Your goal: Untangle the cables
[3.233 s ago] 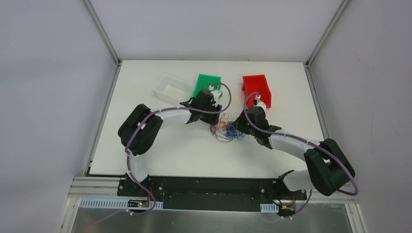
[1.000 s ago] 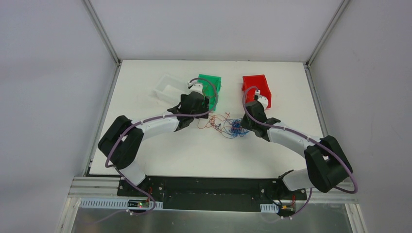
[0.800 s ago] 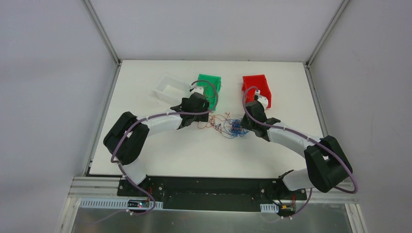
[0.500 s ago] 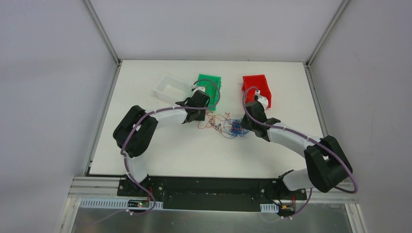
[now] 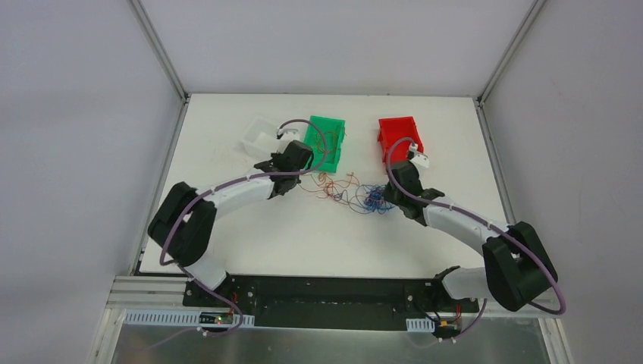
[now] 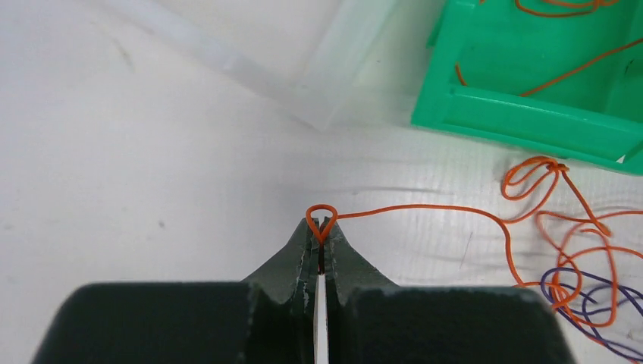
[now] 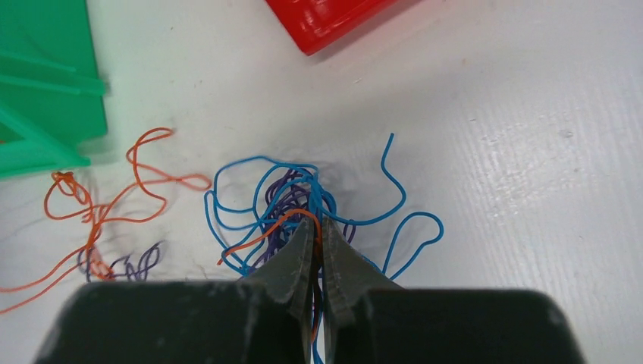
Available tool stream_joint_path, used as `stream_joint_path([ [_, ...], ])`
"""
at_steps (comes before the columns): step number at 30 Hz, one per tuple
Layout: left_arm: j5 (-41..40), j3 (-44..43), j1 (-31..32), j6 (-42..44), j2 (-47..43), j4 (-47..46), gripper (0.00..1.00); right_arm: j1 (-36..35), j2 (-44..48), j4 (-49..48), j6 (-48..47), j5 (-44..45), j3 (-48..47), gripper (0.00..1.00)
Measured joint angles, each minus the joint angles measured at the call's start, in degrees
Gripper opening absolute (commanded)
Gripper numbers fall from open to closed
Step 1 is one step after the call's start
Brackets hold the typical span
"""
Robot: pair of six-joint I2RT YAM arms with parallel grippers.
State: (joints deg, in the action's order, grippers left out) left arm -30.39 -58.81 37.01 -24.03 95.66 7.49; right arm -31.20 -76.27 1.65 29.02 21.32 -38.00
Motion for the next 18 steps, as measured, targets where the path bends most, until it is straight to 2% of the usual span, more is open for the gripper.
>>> stream_joint_path([
  [4,-2.1,3.3,-0.8,-1.0,-9.8,3.1,0.0,1.0,1.7,0.6,2.4,2.6,0.9,0.0],
  [13,2.9,7.1,-9.1,-4.7,-36.6,14.5,0.0,3.8,11.0,0.5,6.8,6.6,7.1,0.0],
  [18,3.6,4.5,-10.5,-5.0,-42.5,21.6,0.0,3.9,14.2,0.3,7.5,8.4,8.9,0.0],
])
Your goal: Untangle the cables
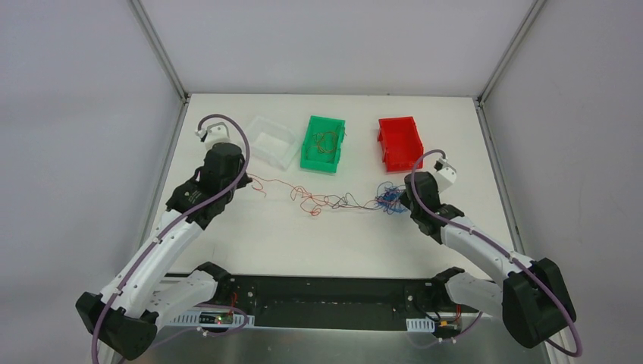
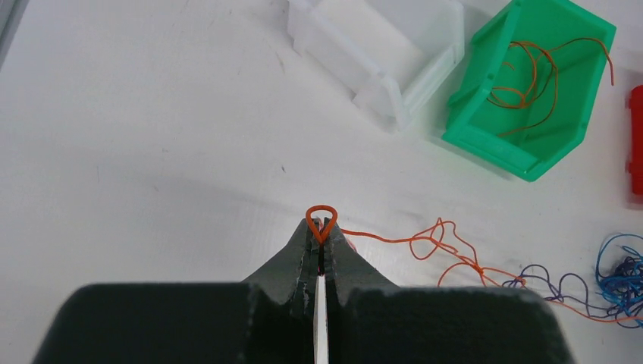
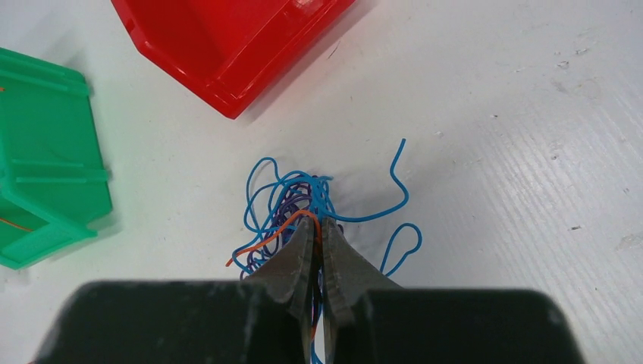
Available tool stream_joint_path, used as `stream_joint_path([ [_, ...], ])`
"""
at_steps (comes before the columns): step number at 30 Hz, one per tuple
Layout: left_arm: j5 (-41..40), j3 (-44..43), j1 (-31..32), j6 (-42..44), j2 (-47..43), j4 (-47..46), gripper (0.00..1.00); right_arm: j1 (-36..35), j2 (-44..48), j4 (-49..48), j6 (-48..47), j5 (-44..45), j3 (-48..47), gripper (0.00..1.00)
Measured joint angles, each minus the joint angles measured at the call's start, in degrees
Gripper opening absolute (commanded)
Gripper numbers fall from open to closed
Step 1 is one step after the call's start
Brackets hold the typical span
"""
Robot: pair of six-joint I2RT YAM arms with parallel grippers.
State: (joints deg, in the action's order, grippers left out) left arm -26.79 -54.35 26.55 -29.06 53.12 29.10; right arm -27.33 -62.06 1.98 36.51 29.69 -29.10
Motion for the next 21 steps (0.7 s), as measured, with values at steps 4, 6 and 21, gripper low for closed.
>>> stream_joint_path([
  [4,-0.3,-1.9,0.0,0.1,-1.2,4.0,0.0,0.0,0.0,-0.1,0.0,1.3,0.0,0.0],
  [6,-1.3,-2.6,0.0,0.0,-2.0,6.1,0.0,0.0,0.0,-0.1,0.0,1.8,0.0,0.0],
  [21,5.3,-4.1,0.0,1.7,-3.0,9.3,0.0,-9.7,3.5,-7.5,-14.1,-3.3,0.1,0.65],
])
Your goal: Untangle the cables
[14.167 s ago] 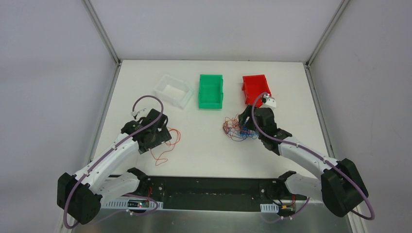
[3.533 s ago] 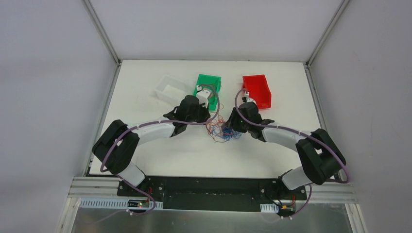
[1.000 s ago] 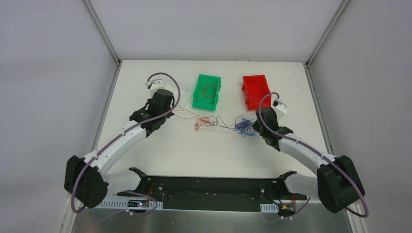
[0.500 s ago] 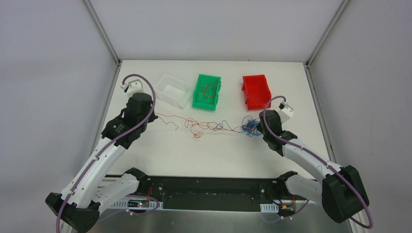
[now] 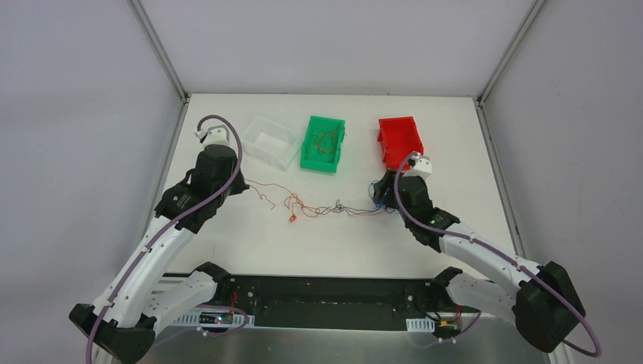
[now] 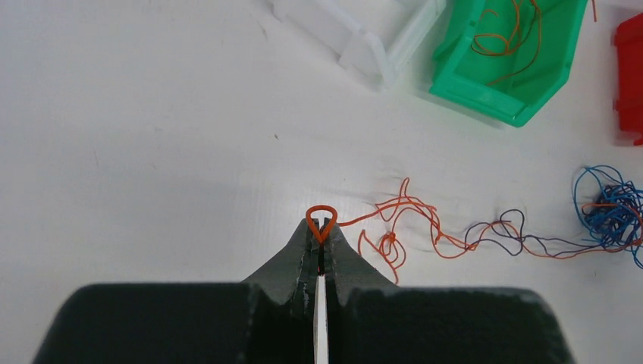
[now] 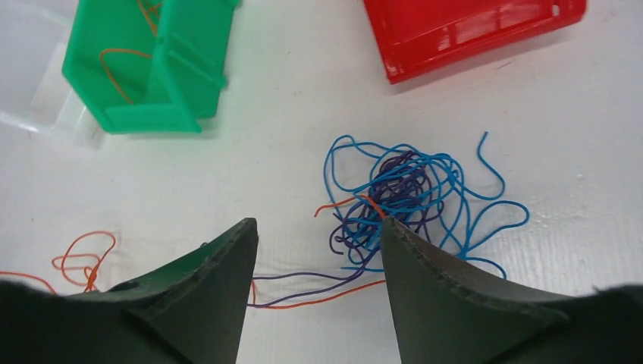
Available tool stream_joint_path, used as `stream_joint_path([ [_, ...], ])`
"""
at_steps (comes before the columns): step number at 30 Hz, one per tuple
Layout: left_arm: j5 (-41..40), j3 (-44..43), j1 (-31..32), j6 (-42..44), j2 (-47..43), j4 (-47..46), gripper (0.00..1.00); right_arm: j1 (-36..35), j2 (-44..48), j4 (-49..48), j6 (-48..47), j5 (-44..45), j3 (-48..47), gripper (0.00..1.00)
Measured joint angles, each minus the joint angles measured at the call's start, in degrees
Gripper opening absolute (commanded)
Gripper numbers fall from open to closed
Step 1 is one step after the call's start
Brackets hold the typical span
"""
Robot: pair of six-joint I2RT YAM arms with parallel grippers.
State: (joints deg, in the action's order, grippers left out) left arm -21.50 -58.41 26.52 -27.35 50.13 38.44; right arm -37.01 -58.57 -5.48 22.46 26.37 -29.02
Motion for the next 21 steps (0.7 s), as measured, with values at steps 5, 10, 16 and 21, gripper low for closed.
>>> stream_joint_path([
  [5,2.2,-1.2,0.0,2.0,-0.5,0.0,0.0,-1.1,-0.7,-5.3,-5.0,-9.3,0.1,0.68],
  [10,4.4,-1.5,0.0,4.6,-1.5,-0.1,0.0,-5.8,-3.8,-11.5,-10.3,-19.2,0.1,0.68],
  [16,6.4,-1.7,0.0,7.1,-1.5,0.0,0.0,-11.7,-13.4,-12.5,-16.0,-26.9,-4.5,0.68],
  [21,7.1,-2.3,0.0,8.3,-1.7,0.0,0.0,-14.2,-20.3,-12.2,-18.9,-27.7,-11.1,0.68],
])
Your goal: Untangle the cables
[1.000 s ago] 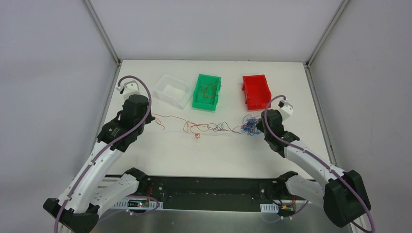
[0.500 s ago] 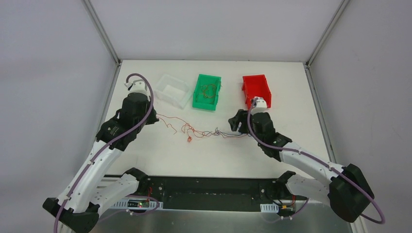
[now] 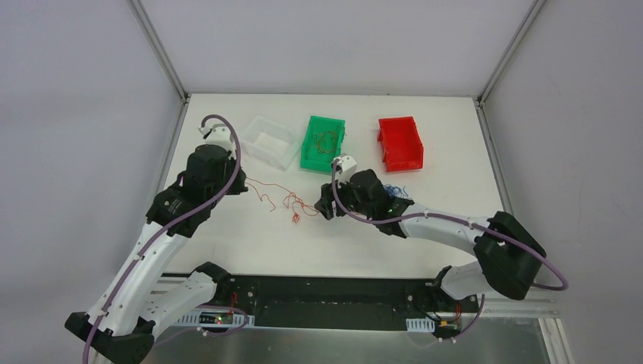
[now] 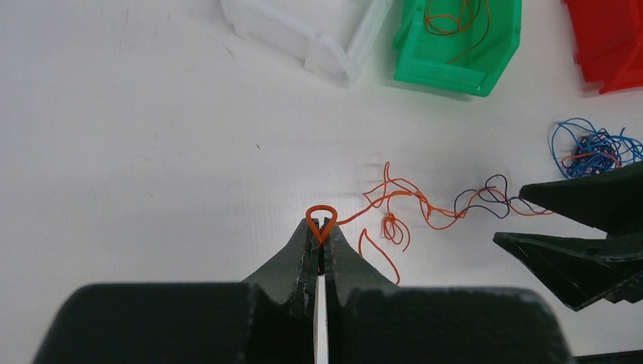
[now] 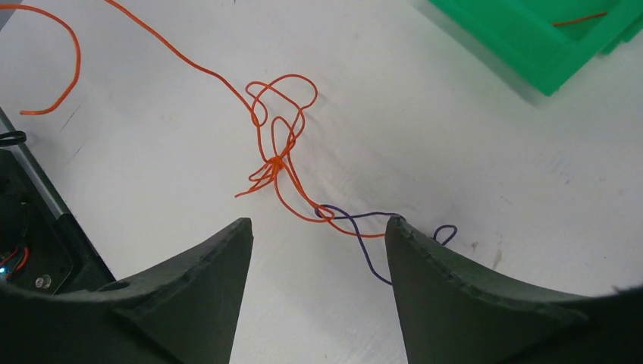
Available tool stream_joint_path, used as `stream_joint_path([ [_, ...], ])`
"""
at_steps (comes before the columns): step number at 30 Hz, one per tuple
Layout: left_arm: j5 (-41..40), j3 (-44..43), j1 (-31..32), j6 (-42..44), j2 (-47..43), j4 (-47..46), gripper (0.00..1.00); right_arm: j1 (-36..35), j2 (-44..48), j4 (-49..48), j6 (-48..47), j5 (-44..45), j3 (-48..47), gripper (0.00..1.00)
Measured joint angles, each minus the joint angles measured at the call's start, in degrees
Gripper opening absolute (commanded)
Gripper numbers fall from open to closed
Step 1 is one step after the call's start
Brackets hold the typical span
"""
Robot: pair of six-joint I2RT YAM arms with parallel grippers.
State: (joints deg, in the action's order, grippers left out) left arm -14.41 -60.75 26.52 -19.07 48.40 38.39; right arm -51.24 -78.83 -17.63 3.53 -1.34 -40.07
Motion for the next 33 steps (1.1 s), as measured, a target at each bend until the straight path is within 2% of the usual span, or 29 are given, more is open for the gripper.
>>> stream_joint_path([
  [5,0.5,-0.8,0.0,0.7,-0.4,0.0,0.0,-0.5,-5.9,0.6,-1.3,0.3,-3.8,0.65],
  [9,0.4,-1.7,0.0,0.9,-0.4,0.0,0.0,-0.6,-10.4,3.3,-1.3,2.1,-5.3,0.51],
  [13,-0.2,-2.6,0.0,1.5,-0.4,0.0,0.0,-0.6,-11.3,6.9,-1.0,4.5,-5.3,0.28],
  [14,-0.6,-2.8,0.0,1.6,-0.4,0.1,0.0,-0.6,-11.3,7.3,-1.0,5.1,-5.3,0.19],
  [15,-1.2,-3.2,0.0,1.9,-0.4,0.1,0.0,-0.6,-11.3,7.8,-0.7,5.7,-5.3,0.04],
  [16,-1.7,-3.6,0.0,2.0,-0.4,0.1,0.0,-0.6,-11.3,8.4,-0.6,6.3,-5.3,0.0],
  [23,-8.1,-6.7,0.0,3.5,-0.5,0.5,0.0,2.8,-6.8,9.8,4.1,11.0,-2.8,0.0],
  [28,-17.9,-7.6,0.0,3.6,-1.0,2.1,0.0,12.6,3.4,10.3,12.3,15.7,3.5,0.0],
  [33,-24.5,-7.7,0.0,3.5,-1.8,3.8,0.0,22.9,9.6,11.9,19.6,19.0,8.1,0.0],
])
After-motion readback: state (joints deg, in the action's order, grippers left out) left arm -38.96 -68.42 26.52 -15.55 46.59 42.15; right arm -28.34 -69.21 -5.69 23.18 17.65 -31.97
